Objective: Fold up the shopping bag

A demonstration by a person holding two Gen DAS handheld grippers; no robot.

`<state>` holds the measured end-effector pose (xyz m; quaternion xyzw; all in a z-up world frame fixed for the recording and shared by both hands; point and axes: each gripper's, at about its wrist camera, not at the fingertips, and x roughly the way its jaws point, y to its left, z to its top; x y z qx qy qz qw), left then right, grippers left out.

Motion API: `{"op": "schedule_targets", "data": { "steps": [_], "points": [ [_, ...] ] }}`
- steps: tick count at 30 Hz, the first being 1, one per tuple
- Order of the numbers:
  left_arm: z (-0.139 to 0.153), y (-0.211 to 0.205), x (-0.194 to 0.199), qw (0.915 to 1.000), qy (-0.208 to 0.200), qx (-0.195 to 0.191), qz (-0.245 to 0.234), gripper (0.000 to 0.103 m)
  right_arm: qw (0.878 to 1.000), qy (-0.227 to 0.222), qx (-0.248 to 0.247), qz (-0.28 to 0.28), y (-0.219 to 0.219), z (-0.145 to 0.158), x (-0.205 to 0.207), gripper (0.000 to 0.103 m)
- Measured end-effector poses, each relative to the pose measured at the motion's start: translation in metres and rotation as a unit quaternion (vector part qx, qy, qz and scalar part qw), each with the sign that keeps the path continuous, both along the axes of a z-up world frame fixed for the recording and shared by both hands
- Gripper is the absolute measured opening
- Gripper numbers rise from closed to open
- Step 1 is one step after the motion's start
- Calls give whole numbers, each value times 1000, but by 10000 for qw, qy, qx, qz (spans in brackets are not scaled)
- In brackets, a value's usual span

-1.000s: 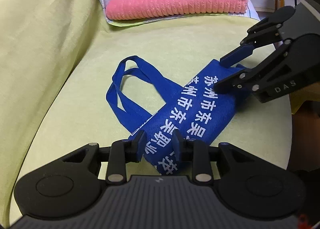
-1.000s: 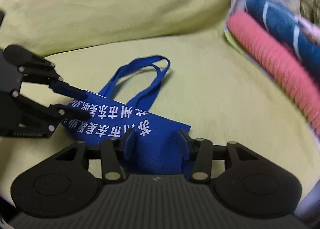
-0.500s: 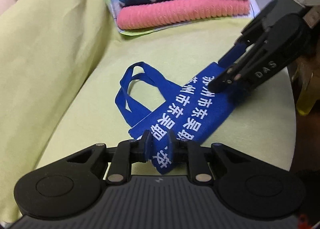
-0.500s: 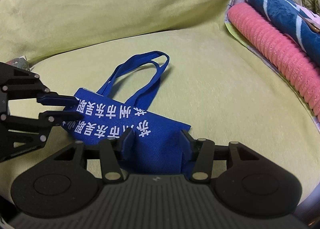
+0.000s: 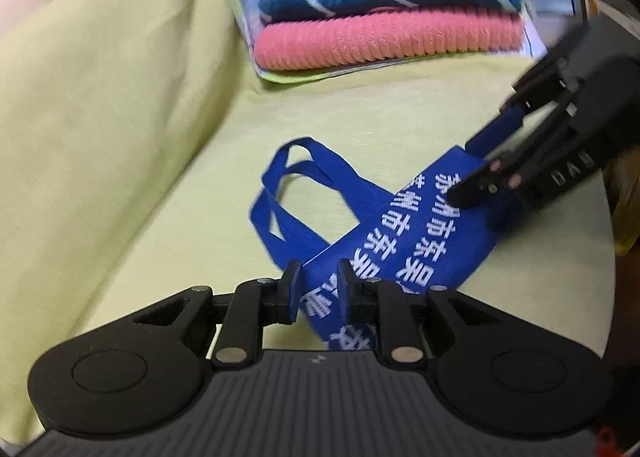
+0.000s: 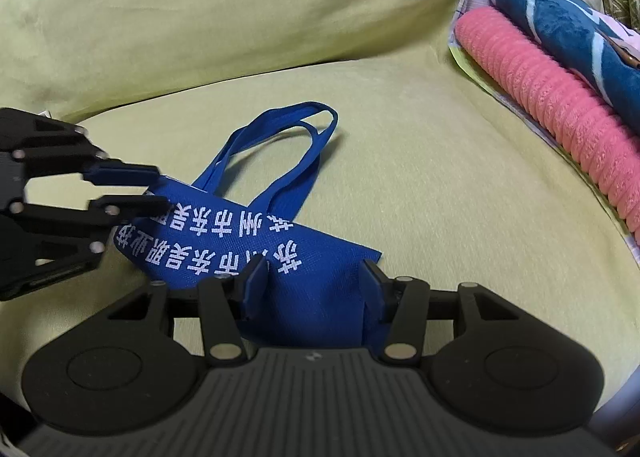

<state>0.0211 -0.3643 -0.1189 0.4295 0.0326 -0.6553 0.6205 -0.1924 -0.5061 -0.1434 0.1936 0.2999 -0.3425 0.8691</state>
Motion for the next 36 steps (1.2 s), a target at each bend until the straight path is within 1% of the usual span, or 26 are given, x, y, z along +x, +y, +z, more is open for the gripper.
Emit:
{"op": "schedule_targets", "data": {
  "steps": [1,4,5,7,9,14,23,31,33,34,35,36],
  "points": [
    [1,4,-2,10000,-68,-17,-36,24,10000,-10,9,3,-1,0,0,47],
    [-5,5,2,9999,4,147,-46,23,10000,-17,4,12,-1,-1,0,47],
    [-7,4,4,9999,61,143,-38,23,10000,-14,-5,15,-1,-1,1,47],
    [-9,0,13,9992,388,99,72,23,10000,-8,-14,14,-1,-1,1,47],
    [-8,-4,18,9983,560,88,160,24,10000,-20,8,16,-3,-1,1,47],
    [-7,-8,15,9985,480,156,225,24,10000,-31,13,22,-3,-1,1,47],
    [-6,-9,14,9978,523,217,354,24,10000,-72,24,20,-3,-3,0,48],
    [-6,-8,14,9976,534,195,385,24,9999,-97,18,38,-4,-3,-1,48],
    [-4,-4,9,9990,325,123,288,25,9999,-116,25,45,-4,-3,-2,48],
    [-5,1,3,9998,57,75,147,29,9999,-136,41,46,-4,-4,-3,48],
    [-7,10,-6,9993,-367,29,-111,32,9998,-159,63,50,-5,-4,-4,48],
    [-11,19,-14,9958,-819,-9,-409,41,9998,-183,91,55,-6,-4,-4,48]
  ]
}}
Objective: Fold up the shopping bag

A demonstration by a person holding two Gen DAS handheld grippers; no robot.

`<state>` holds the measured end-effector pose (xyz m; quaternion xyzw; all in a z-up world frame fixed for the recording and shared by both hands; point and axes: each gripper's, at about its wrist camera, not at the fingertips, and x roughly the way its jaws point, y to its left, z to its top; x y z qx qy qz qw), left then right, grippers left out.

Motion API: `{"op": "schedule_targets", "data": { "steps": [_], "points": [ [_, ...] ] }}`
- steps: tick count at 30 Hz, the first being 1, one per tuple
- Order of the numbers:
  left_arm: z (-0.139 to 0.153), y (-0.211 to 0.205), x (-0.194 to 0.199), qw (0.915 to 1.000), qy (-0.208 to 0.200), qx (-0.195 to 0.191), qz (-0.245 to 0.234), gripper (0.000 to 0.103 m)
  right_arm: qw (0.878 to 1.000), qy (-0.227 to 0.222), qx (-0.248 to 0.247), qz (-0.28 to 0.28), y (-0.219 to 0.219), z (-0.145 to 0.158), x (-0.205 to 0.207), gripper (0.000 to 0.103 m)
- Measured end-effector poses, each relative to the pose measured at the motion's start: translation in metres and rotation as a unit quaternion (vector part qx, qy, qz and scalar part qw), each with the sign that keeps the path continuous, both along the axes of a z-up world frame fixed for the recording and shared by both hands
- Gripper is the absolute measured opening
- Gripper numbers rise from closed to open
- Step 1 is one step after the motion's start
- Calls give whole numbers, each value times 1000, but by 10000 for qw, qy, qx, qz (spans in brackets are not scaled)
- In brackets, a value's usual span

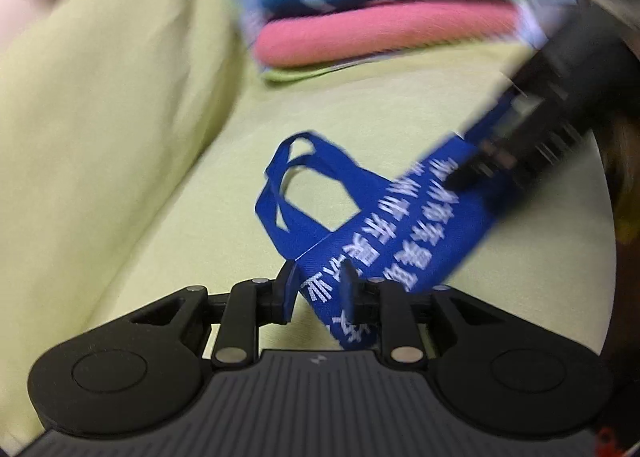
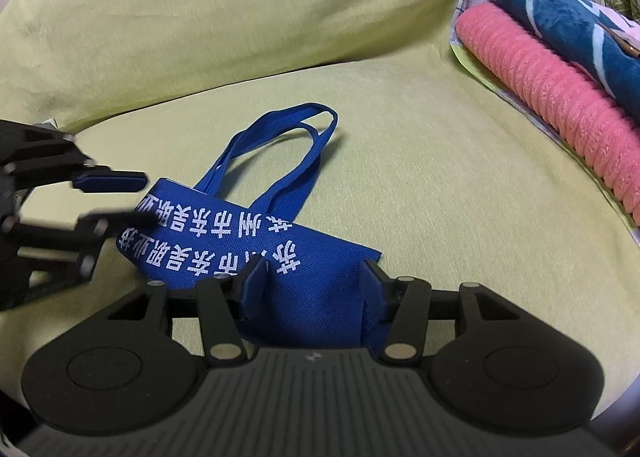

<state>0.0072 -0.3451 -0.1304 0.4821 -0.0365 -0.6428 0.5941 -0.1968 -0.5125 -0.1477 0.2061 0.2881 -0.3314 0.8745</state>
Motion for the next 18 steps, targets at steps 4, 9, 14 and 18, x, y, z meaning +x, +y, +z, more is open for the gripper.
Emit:
{"op": "schedule_targets", "data": {
  "steps": [4,9,14,18],
  "points": [
    [-30,30,-25,9764,-1914,-94,-994,47,9999,-86,95,25,-4,-1,-2,50],
    [-38,31,-28,9592,-2457,44,-1401,47,9999,-112,110,37,-5,-2,-3,50],
    [-37,35,-32,9527,-2634,242,-1496,49,9997,-162,167,60,-8,-3,-4,51],
    [-47,35,-32,9509,-2690,371,-1484,49,9995,-217,215,58,-9,-4,-6,51]
  ]
}}
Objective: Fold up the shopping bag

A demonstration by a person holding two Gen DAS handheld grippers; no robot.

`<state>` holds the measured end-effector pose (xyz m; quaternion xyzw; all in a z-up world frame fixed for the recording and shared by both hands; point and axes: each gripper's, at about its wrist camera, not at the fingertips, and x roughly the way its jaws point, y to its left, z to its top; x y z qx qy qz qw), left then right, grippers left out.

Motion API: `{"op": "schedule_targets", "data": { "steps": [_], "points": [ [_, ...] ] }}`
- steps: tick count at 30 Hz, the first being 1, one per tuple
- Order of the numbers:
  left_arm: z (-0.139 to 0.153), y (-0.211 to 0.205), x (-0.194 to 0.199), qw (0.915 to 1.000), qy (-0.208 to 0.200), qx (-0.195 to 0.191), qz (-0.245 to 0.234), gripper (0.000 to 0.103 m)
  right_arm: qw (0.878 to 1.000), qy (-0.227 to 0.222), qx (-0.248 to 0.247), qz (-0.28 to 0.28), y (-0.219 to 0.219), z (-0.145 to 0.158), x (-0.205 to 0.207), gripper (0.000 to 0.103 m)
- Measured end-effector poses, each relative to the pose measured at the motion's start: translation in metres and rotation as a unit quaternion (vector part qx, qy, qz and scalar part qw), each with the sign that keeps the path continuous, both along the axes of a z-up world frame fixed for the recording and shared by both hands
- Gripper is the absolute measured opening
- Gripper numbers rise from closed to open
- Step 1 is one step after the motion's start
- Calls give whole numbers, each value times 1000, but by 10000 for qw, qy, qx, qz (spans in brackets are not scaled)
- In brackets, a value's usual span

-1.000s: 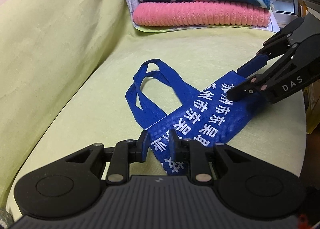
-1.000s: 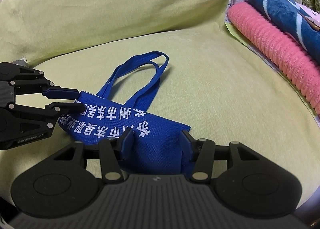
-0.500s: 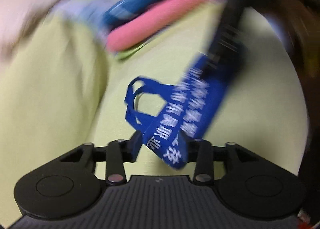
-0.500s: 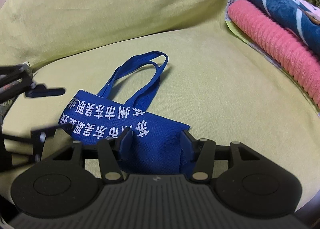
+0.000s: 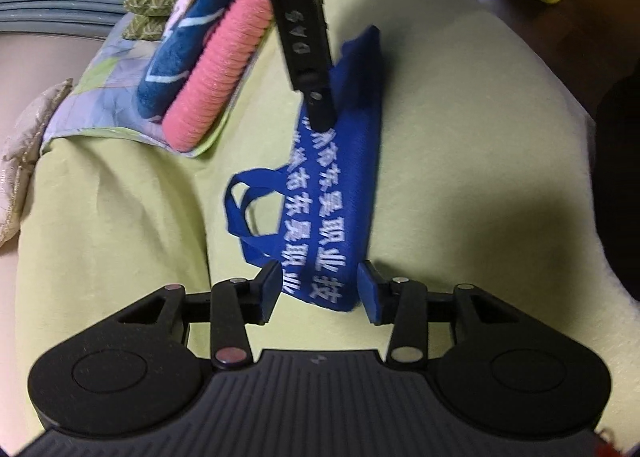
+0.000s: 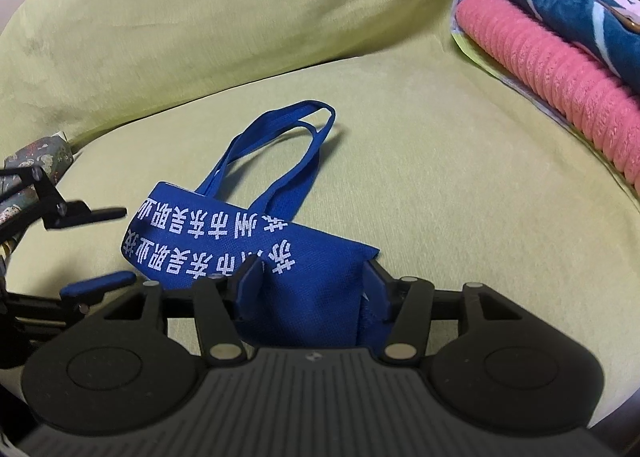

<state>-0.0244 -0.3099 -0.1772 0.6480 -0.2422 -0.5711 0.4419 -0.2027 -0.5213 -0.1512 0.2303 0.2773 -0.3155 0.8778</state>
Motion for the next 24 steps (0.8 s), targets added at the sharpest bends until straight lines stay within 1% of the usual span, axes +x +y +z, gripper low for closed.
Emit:
{"op": "schedule_targets", "data": {
  "steps": [2,5,7,8,10,11,13,15,16,18,19,21,22,24],
  "points": [
    [-9,-4,1,9998,-203,14,-9,49,10000,11,-19,3,0,0,1,51],
    [-22,-12,4,9984,-505,-33,-232,46,10000,23,-61,19,1,1,1,51],
    [-26,-17,5,9976,-575,96,-361,39,9998,45,-159,67,3,2,2,52],
    [-24,-19,5,9979,-512,195,-347,39,9995,56,-269,124,5,3,3,52],
    [-13,-26,10,9989,-155,382,-200,38,9975,63,-642,298,11,7,3,54],
    [-9,-28,12,9988,4,460,-145,38,9950,82,-913,399,16,9,2,54],
    [-4,-31,15,9982,169,565,-107,38,9868,193,-1451,699,29,11,1,54],
    [-2,-33,15,9978,252,615,-75,38,9735,303,-1974,1111,44,12,-3,57],
    [-1,-33,16,9977,267,620,-74,38,9653,368,-2223,1323,51,12,-5,64],
    [-1,-32,17,9975,321,619,-78,38,9438,685,-2708,1766,65,5,-8,68],
    [0,-33,18,9973,379,625,-66,38,9308,903,-2974,1925,71,0,-8,68],
    [2,-33,19,9967,470,654,-56,38,9007,1424,-3569,2025,79,-15,-4,66],
    [3,-33,19,9965,496,677,-62,38,8866,1605,-3813,2067,81,-21,-2,63],
    [6,-34,20,9958,543,732,-73,38,8688,1693,-4131,2142,79,-26,4,58]
  ]
}}
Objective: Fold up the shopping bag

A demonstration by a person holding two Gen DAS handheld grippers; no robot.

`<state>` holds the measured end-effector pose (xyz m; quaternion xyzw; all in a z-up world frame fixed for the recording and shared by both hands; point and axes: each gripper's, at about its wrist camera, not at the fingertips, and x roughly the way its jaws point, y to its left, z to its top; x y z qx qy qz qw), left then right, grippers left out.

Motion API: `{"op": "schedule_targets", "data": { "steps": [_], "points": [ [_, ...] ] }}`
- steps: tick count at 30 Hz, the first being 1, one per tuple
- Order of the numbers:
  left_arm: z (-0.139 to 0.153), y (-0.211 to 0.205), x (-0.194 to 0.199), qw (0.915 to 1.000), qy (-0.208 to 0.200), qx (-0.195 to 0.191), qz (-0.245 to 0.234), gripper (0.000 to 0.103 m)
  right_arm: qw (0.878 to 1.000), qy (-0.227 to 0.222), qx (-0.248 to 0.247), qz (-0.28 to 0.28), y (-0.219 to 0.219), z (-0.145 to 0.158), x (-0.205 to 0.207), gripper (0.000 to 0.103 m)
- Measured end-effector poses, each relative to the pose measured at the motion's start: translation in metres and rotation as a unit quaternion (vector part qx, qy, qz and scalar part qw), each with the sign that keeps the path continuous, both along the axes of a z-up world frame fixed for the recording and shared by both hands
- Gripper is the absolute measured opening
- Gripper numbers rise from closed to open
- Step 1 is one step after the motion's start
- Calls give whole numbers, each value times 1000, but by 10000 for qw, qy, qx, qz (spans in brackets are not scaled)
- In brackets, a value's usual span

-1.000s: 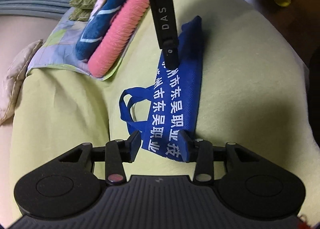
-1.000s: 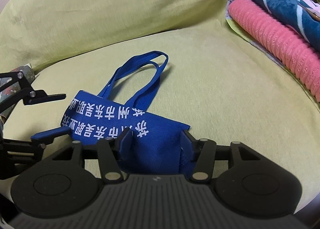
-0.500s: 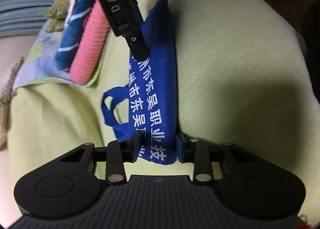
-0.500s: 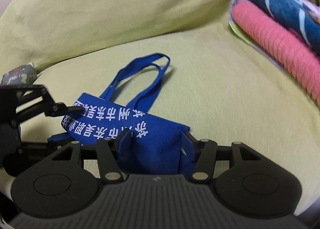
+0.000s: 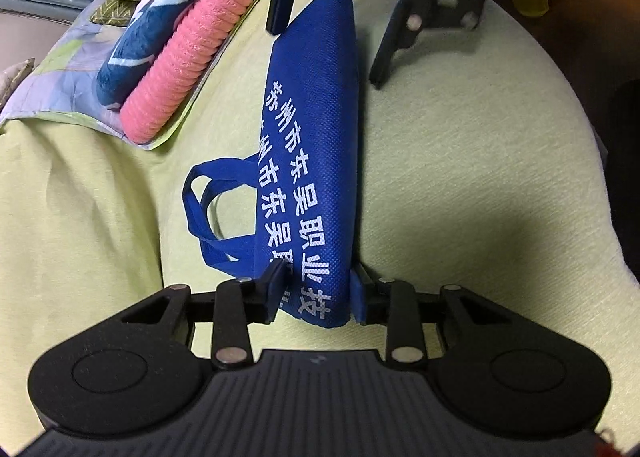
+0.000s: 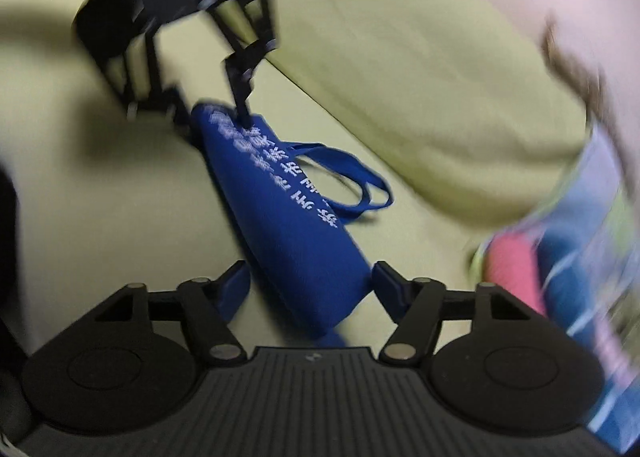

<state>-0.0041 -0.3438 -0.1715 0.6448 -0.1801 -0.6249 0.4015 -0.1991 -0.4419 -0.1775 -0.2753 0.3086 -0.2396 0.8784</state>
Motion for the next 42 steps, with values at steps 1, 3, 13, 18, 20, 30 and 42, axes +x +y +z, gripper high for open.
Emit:
{"op": "schedule_targets", "data": {
  "steps": [1,3,13,18,20,30,42],
  "points": [
    [1,-1,1,10000,33,26,1,38,9998,35,-178,60,-1,-3,3,57],
    [3,-2,2,9999,107,64,12,38,9986,89,-479,180,-3,-8,8,55],
    [15,-11,13,9963,800,145,285,40,9988,139,255,394,-24,4,18,38],
    [21,-5,9,9942,942,184,488,40,9952,120,880,403,-23,16,12,37],
    [24,4,7,9928,1046,214,550,40,9918,111,1191,448,-21,20,5,37],
    [30,61,-10,9846,1503,326,832,45,9520,194,2904,950,-33,45,-10,37],
    [35,54,-7,9708,1965,131,1372,45,8455,630,5248,759,-125,65,8,37]
  ]
}}
